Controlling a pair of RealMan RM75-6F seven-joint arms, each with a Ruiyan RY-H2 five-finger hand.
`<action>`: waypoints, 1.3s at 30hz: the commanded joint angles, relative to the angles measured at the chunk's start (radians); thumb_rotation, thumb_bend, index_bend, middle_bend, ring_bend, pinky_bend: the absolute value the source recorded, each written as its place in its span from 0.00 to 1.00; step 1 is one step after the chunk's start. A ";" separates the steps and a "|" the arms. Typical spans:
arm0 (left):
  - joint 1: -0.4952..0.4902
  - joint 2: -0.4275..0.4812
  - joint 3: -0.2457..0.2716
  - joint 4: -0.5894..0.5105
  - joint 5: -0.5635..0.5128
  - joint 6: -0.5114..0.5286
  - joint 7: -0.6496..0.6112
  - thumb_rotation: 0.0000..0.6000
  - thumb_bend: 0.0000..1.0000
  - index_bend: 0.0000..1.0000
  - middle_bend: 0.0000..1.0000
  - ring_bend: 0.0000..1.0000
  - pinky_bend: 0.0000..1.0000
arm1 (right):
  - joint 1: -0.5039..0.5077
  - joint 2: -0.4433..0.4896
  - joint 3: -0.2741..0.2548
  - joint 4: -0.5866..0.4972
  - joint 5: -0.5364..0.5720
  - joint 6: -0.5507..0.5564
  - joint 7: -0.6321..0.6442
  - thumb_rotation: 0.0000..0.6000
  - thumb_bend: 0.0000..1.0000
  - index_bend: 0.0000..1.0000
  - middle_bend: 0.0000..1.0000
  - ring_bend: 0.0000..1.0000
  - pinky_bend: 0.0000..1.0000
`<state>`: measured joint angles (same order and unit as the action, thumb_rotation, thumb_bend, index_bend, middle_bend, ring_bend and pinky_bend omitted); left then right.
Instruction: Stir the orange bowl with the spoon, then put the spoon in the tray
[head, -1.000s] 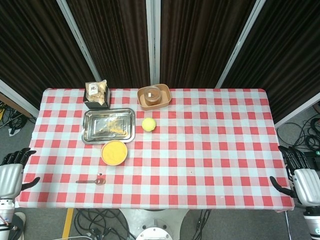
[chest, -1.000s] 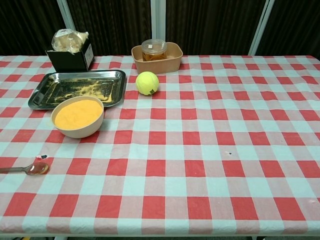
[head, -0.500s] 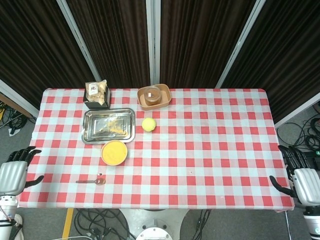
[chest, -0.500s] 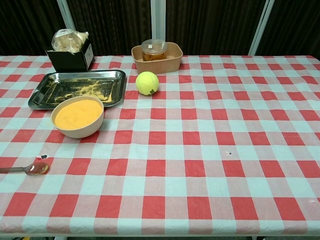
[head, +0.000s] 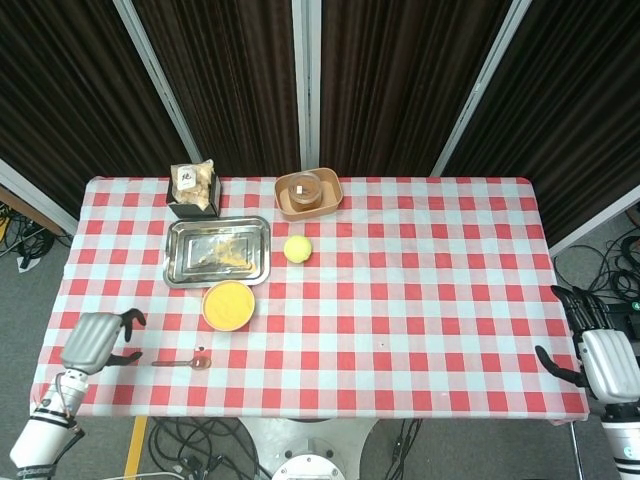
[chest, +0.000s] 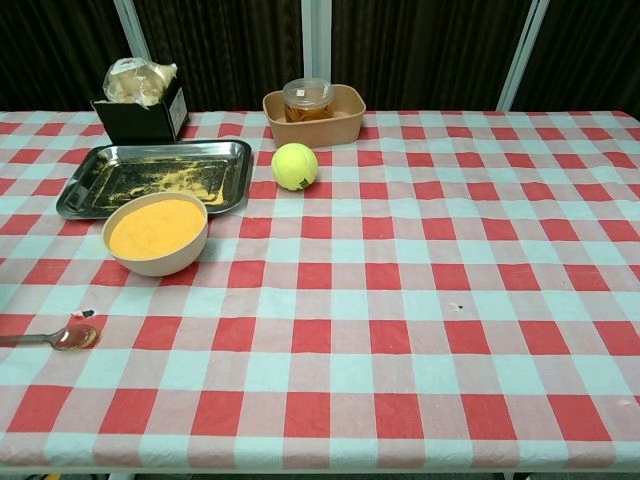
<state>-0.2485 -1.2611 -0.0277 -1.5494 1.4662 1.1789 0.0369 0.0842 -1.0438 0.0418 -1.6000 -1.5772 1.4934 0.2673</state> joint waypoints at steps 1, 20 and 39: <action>-0.015 -0.032 0.016 -0.001 -0.002 -0.023 0.002 1.00 0.19 0.51 0.82 0.82 0.95 | 0.000 0.000 0.001 -0.001 0.004 -0.002 -0.002 1.00 0.24 0.00 0.10 0.00 0.00; -0.039 -0.163 0.047 0.024 -0.139 -0.140 0.096 1.00 0.29 0.55 0.89 0.89 0.97 | -0.002 0.000 -0.004 -0.005 -0.001 0.002 -0.003 1.00 0.24 0.00 0.10 0.00 0.00; -0.051 -0.186 0.042 0.036 -0.218 -0.165 0.128 1.00 0.36 0.58 0.90 0.89 0.97 | -0.011 0.003 -0.009 -0.005 0.001 0.010 -0.001 1.00 0.24 0.00 0.10 0.00 0.00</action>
<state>-0.2990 -1.4478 0.0145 -1.5131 1.2491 1.0149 0.1645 0.0733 -1.0405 0.0329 -1.6053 -1.5763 1.5034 0.2660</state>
